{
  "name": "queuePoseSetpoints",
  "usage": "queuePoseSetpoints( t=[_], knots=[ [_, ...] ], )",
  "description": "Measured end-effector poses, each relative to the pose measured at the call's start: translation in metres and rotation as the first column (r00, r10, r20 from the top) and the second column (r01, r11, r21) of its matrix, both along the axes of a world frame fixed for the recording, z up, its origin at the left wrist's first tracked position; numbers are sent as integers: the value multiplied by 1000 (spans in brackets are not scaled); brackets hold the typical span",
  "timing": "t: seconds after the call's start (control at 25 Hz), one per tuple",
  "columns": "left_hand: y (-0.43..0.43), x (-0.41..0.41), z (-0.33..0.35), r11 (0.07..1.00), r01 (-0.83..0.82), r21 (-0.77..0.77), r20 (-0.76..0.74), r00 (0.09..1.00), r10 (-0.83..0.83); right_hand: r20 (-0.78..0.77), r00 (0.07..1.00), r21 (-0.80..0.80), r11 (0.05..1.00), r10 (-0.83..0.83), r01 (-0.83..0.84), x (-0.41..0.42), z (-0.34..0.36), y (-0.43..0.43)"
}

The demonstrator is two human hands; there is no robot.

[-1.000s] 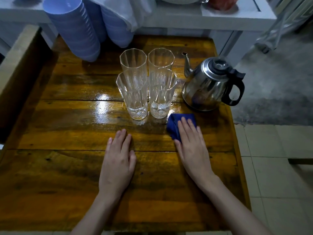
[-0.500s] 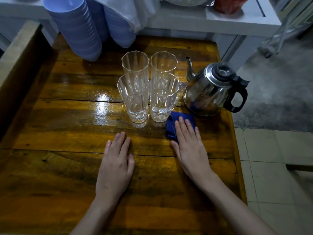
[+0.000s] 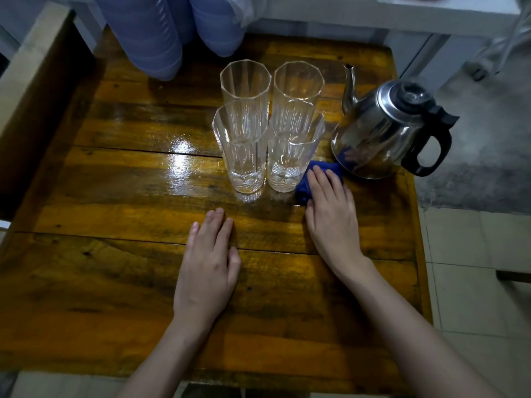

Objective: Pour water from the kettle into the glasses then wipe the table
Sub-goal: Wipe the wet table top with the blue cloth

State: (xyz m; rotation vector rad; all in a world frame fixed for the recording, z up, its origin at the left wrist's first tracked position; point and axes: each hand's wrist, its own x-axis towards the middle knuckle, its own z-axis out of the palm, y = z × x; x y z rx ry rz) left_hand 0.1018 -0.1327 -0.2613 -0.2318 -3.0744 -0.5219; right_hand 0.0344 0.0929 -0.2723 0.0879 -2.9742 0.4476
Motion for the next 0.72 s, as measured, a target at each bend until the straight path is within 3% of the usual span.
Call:
queuePoseSetpoints(
  t=[0.24,0.72],
  knots=[
    [2,3,1,1000,-3,6,5,1000,3,-32,999,-24,1000,2,-3,23,-1,5],
    [0,3,2,1000,-7,22,-14,1000,7,61,998,-44,999,-4,7,79,2,-13]
  ],
)
